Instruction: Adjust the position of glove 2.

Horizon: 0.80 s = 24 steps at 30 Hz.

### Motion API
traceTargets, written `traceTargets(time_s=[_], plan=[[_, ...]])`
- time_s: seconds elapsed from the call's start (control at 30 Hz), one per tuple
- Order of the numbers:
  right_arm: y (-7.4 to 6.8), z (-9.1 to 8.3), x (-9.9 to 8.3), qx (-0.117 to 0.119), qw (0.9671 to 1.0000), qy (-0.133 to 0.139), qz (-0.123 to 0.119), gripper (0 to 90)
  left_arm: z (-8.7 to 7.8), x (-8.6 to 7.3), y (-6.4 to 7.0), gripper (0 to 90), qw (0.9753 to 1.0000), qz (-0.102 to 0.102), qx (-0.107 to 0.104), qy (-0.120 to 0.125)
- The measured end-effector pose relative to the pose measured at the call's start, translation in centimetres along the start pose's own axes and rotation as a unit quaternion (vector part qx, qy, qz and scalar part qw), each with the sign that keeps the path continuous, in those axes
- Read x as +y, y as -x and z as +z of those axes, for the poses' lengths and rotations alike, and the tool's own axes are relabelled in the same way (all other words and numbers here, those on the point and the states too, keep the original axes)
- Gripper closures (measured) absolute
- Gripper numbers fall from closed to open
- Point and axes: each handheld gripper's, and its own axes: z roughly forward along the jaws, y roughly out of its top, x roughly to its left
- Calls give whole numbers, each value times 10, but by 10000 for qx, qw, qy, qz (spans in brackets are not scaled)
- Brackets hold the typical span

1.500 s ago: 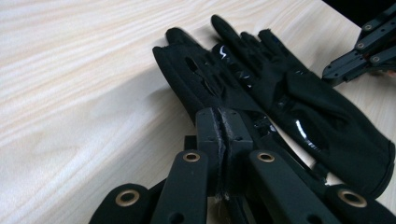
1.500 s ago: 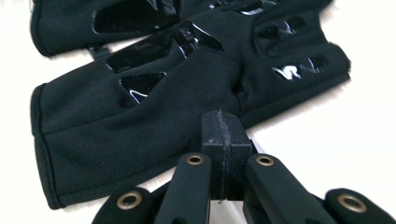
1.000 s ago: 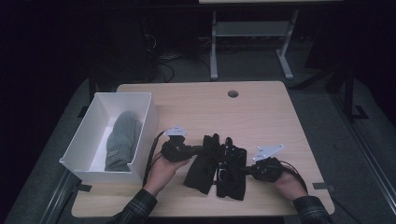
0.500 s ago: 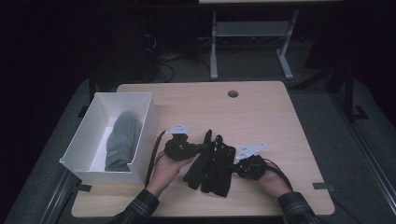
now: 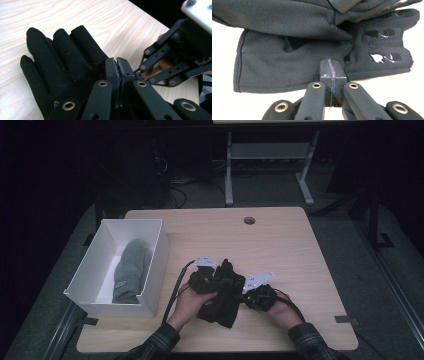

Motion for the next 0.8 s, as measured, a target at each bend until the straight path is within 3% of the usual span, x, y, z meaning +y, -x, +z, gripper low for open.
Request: traceTargets(time_s=[0.13, 0.3, 0.43, 0.53, 0.6, 0.67, 0.8], plan=[[6, -3, -4, -46, 9999, -27, 99, 900, 6, 0, 0, 882, 10000, -46, 8, 47], [3, 1, -3, -28, 9999, -61, 85, 900, 18, -1, 1, 880, 9999, -50, 74, 103], [6, -3, -6, -66, 9999, -68, 69, 900, 15, 1, 3, 759, 9996, 40, 137, 236], [13, -13, -9, -177, 9997, 11, 181, 898, 8, 2, 3, 779, 9994, 207, 140, 238], [18, -21, -13, -315, 9992, 63, 240, 853, 5, 1, 6, 891, 9991, 374, 152, 124], [24, -29, -18, -467, 9984, 111, 312, 785, 5, -2, 10, 896, 9987, 477, 139, -60], [34, -38, -27, -814, 9951, 225, 523, 565, 15, -10, 24, 896, 9964, 740, 143, -381]])
